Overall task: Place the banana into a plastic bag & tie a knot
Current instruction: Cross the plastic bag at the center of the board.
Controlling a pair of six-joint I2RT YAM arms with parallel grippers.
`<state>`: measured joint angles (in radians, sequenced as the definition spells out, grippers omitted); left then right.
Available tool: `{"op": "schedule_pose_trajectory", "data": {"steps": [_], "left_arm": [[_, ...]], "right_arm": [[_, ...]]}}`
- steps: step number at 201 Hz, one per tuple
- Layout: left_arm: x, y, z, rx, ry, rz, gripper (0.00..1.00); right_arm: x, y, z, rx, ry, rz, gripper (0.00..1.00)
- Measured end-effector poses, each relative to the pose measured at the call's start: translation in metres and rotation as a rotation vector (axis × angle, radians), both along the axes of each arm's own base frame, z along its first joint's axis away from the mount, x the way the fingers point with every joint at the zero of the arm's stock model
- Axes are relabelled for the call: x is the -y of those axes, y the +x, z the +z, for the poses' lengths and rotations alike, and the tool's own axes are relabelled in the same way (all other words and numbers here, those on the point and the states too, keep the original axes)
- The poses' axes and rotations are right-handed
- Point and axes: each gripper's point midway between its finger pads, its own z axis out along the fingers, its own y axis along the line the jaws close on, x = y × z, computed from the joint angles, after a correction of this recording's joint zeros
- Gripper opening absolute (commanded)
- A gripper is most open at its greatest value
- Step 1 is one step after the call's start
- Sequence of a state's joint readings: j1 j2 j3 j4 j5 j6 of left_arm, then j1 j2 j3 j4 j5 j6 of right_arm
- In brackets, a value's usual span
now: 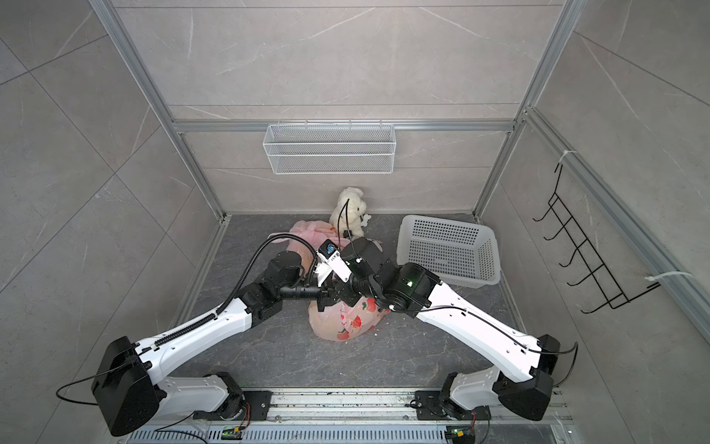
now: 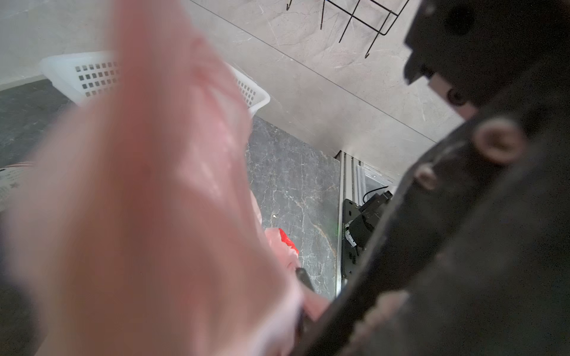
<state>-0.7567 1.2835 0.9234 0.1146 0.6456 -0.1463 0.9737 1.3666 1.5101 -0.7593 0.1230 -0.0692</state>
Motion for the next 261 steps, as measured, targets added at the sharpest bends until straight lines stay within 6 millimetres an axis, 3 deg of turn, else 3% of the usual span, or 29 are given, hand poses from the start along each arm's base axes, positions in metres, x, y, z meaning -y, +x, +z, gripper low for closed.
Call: {"op": "schedule_pose_trajectory", "data": {"steps": [17,33,66,87,95,143,195,237,261], "left_arm": [[0.0,0.001,-0.002,-0.007,0.004,0.01,0.0],[-0.001,0.003,-0.004,-0.006,0.004,0.019,0.0],[-0.002,0.002,-0.008,-0.009,0.009,0.02,0.0],[-0.002,0.002,-0.01,-0.005,0.013,0.02,0.0],[-0.002,0.002,-0.01,-0.001,0.015,0.021,0.0],[-0.001,0.004,-0.004,0.037,-0.003,0.018,0.0],[0.0,0.0,-0.003,0.057,-0.006,-0.01,0.0],[0.001,-0.006,-0.002,0.08,-0.011,-0.049,0.0],[0.001,-0.008,-0.002,0.087,-0.014,-0.066,0.0]], "right_arm": [[0.001,0.001,0.0,0.002,0.001,-0.006,0.0],[0.001,0.001,-0.001,0.002,0.003,-0.011,0.08],[0.005,0.002,-0.003,-0.001,0.003,-0.033,0.3],[0.007,-0.001,0.006,0.003,0.031,-0.036,0.5],[0.009,-0.004,0.01,0.003,0.046,-0.034,0.54],[0.027,-0.019,0.041,0.006,0.149,-0.032,0.57],[0.076,0.024,0.051,-0.033,0.241,-0.241,0.58],[0.058,0.03,0.032,-0.114,0.237,-0.196,0.63],[0.048,0.033,0.017,-0.157,0.224,-0.173,0.59]]}}
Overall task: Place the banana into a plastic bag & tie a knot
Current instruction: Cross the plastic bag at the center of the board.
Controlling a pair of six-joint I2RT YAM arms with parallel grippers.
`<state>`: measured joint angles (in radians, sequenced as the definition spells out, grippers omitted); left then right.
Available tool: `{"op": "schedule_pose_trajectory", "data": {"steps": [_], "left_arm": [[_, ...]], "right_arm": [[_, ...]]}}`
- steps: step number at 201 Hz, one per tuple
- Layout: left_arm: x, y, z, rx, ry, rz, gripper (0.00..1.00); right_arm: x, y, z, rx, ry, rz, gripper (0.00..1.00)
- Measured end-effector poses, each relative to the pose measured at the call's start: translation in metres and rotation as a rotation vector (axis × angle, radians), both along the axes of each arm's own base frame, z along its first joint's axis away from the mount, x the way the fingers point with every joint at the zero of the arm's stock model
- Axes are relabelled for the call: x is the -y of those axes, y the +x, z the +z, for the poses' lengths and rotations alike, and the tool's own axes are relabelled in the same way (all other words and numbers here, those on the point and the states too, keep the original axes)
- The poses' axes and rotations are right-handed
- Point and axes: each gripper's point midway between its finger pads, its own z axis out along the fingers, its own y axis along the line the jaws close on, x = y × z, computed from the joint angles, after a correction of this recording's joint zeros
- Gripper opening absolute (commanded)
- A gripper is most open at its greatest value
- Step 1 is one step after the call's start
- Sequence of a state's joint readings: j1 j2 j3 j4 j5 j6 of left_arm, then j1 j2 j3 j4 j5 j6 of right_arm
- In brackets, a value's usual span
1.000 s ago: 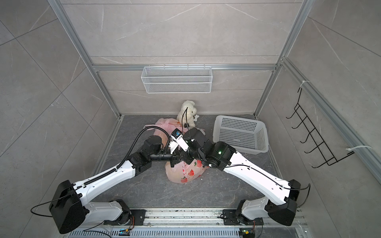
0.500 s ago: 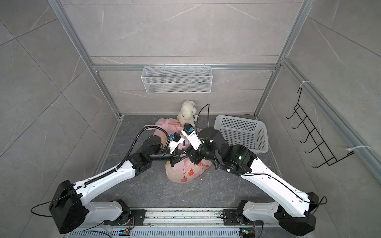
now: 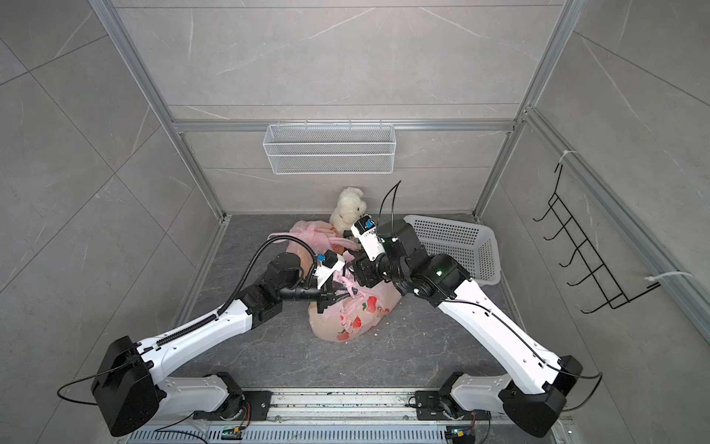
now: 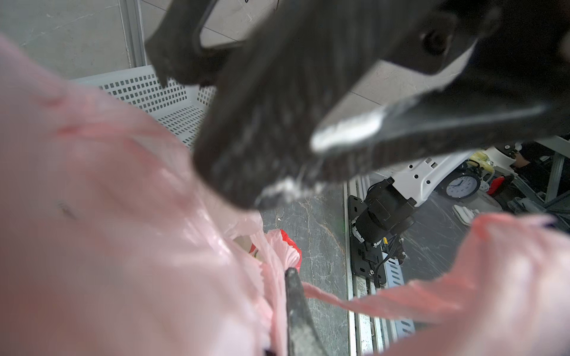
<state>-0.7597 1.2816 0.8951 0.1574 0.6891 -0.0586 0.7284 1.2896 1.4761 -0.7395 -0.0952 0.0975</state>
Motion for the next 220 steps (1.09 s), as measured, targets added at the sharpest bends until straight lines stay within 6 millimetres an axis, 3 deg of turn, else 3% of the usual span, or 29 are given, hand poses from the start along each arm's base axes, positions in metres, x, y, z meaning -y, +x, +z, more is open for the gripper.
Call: {"op": "schedule_pose_trajectory", "data": {"steps": [17,58,77,103,130,185,220], "left_arm": [[0.001,-0.002,0.0,0.005,-0.001,-0.011,0.0],[0.003,-0.011,0.0,0.006,-0.004,-0.049,0.0],[0.003,-0.011,0.0,0.006,-0.003,-0.049,0.0],[0.003,-0.01,-0.001,0.002,0.002,-0.045,0.0],[0.001,-0.008,-0.002,-0.001,0.008,-0.024,0.0],[-0.008,0.011,0.0,-0.038,-0.014,0.057,0.0],[-0.011,0.018,0.004,-0.052,-0.033,0.079,0.0]], "right_arm": [[-0.005,0.002,-0.004,-0.009,0.004,0.012,0.45],[-0.015,0.007,-0.005,-0.01,0.027,0.03,0.47],[-0.017,0.01,-0.006,-0.009,0.029,0.032,0.24],[-0.017,0.014,-0.009,-0.006,0.031,0.01,0.11],[-0.001,0.013,-0.02,0.005,-0.003,-0.049,0.02],[0.029,-0.01,-0.011,0.048,0.013,-0.099,0.0],[0.035,-0.02,-0.019,0.031,0.01,-0.1,0.0]]}}
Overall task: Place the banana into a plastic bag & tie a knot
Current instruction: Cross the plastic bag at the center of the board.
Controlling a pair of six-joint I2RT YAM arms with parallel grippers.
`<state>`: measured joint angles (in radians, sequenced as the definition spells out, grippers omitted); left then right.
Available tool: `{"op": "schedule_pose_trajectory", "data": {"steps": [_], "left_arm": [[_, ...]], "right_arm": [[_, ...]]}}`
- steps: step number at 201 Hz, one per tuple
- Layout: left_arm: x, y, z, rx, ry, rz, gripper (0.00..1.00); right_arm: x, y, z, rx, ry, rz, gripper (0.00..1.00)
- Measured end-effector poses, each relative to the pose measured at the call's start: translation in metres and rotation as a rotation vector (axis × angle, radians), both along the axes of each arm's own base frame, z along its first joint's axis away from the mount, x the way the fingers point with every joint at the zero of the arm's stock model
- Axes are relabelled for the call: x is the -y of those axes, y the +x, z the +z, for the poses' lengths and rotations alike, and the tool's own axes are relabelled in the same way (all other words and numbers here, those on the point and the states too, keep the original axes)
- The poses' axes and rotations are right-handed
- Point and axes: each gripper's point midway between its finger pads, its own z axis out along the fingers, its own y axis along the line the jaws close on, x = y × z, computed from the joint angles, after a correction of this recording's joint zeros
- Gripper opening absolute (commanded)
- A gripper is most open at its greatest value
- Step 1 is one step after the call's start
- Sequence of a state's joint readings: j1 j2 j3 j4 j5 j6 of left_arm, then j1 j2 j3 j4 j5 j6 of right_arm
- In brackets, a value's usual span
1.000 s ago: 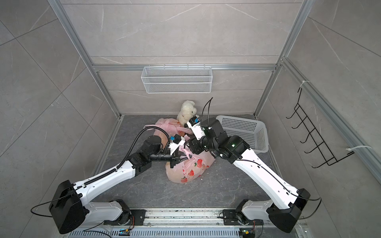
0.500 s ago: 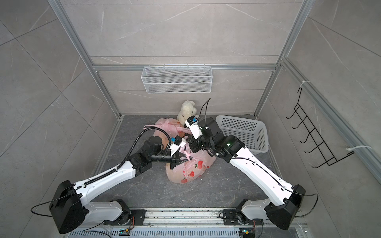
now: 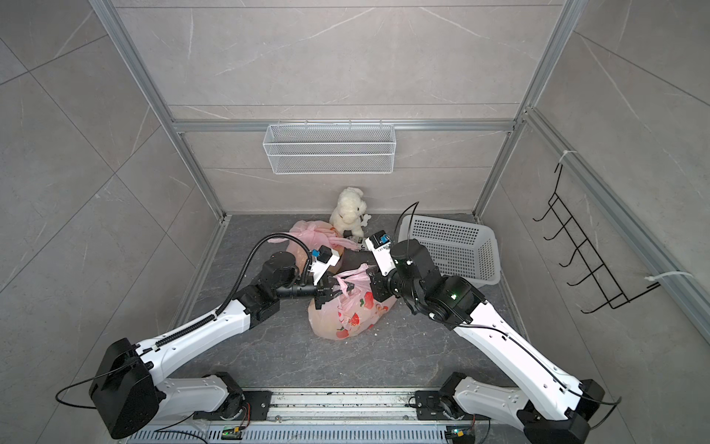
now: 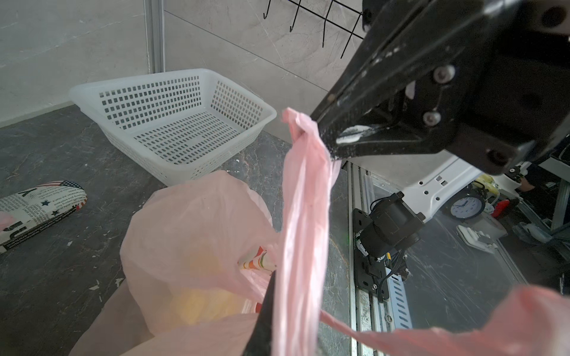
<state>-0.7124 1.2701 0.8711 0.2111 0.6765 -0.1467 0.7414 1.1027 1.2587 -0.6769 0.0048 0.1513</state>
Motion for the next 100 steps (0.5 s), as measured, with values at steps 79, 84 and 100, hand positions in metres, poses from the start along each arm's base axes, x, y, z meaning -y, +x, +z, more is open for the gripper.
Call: {"op": "schedule_pose_trajectory", "data": {"steps": [79,84,100], "left_arm": [[-0.009,0.011,-0.011,-0.047,0.022,0.054,0.0],[-0.009,0.011,-0.012,-0.051,0.024,0.054,0.0],[-0.01,0.01,-0.016,-0.065,0.035,0.055,0.0]], "right_arm": [[-0.025,-0.035,-0.042,-0.084,-0.026,0.04,0.0],[-0.026,-0.035,-0.045,-0.087,-0.025,0.039,0.0],[-0.028,-0.035,-0.053,-0.103,-0.013,0.024,0.0]]}}
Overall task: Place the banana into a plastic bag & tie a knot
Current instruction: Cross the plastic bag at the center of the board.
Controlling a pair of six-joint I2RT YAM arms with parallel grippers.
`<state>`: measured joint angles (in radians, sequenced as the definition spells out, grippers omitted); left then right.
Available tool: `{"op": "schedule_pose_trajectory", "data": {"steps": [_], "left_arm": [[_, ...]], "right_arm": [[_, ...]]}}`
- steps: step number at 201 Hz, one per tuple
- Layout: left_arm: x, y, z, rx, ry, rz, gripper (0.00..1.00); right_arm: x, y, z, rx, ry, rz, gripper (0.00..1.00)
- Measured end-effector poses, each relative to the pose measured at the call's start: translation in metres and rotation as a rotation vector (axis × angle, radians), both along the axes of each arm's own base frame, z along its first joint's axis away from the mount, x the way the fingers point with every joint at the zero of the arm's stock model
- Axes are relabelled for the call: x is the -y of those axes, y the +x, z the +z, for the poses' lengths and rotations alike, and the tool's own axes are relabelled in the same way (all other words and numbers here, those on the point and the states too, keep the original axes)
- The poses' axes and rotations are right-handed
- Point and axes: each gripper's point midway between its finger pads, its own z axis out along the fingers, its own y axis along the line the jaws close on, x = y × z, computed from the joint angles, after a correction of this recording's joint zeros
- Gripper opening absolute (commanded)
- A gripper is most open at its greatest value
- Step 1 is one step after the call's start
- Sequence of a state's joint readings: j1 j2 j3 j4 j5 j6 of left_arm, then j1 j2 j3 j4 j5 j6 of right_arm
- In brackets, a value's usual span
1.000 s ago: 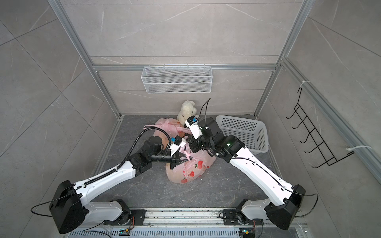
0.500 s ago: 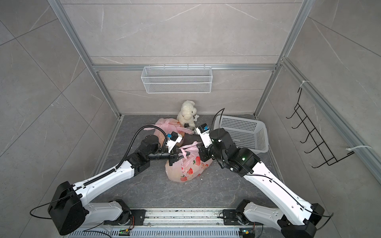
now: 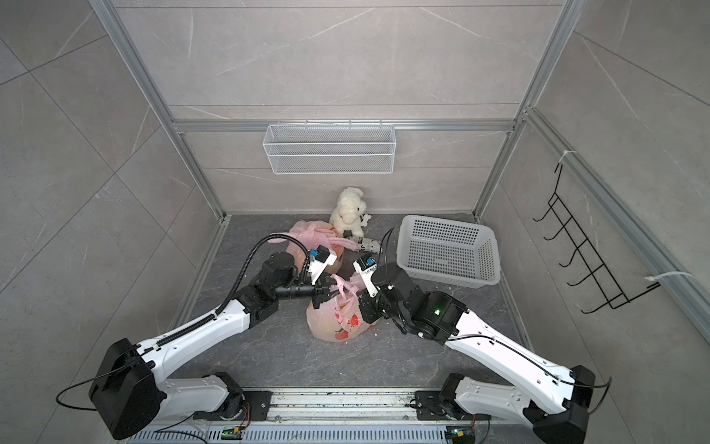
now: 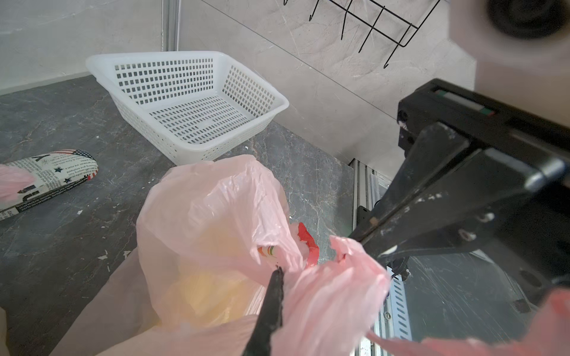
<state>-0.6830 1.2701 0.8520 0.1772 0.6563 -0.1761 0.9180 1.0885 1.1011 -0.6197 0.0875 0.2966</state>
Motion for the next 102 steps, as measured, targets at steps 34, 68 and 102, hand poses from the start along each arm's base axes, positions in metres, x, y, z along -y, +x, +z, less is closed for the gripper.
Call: {"op": "schedule_pose_trajectory", "data": {"steps": [34,68,102], "left_arm": [[-0.003,0.001,-0.006,-0.022,0.018,0.008,0.0],[-0.006,0.002,-0.01,-0.04,0.033,0.015,0.04],[-0.01,0.003,-0.015,-0.056,0.045,0.026,0.2]], "right_arm": [[-0.005,0.001,-0.009,-0.023,0.028,-0.019,0.0],[-0.011,0.004,-0.02,-0.053,0.046,-0.035,0.0],[-0.012,0.004,-0.021,-0.067,0.054,-0.052,0.0]]}}
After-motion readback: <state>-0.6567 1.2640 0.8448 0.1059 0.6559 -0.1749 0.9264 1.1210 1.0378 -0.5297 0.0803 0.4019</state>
